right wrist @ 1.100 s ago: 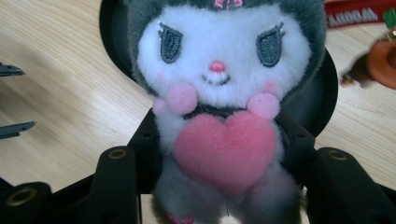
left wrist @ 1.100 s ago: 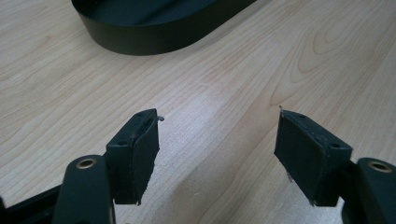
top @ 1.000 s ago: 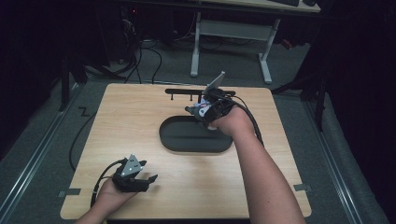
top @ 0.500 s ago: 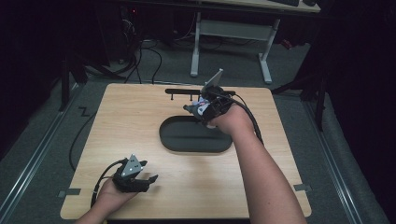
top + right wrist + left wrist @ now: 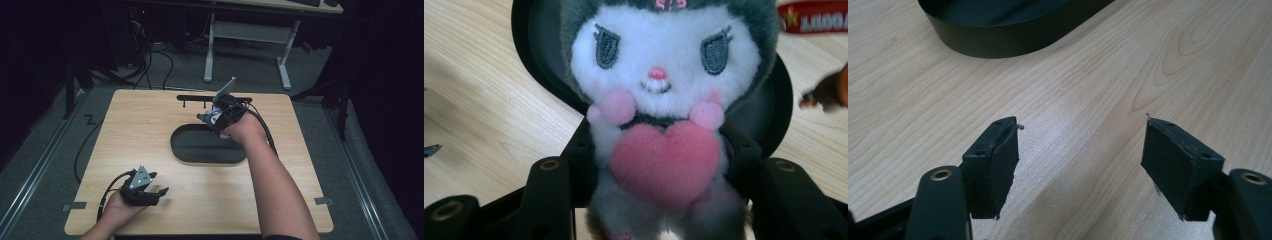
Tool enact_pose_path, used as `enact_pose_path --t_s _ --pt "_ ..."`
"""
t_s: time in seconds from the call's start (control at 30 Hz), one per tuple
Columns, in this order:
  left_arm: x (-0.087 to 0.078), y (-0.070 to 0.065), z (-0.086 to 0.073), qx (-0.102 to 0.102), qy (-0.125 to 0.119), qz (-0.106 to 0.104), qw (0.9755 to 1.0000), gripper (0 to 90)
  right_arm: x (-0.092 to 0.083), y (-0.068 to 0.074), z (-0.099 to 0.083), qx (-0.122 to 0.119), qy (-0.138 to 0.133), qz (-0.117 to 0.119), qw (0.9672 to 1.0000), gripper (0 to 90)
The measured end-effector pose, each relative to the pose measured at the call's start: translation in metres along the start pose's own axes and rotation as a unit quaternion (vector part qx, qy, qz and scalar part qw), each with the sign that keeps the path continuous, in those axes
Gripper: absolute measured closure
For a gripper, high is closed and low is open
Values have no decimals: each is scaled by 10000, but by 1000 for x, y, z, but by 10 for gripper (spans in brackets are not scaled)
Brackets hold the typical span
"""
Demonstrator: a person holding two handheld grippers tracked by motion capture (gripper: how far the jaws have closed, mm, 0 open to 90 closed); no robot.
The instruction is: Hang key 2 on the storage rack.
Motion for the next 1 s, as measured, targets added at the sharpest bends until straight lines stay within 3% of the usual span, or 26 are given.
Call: enact_pose_path --t_s 0.5,0.7,1.0 --pt "2 -2 -2 36 73 -24 10000 317 19 -12 -13 177 -154 110 9997 463" --pt "3 -2 -2 57 65 -19 10000 318 24 -14 -12 463 -395 166 9980 284" --pt "6 -4 -1 104 97 -35 9999 317 10 -17 -33 524 -715 182 9959 274"
Point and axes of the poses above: each handheld gripper's, and its own axes: x roughly forward along the jaws, z roughly out of its top, y roughly to its left, the point moved 7 cm from there along x, roughly forward along the jaws, and after that the axes turned 3 degrees about -y, right-handed, at the moved point
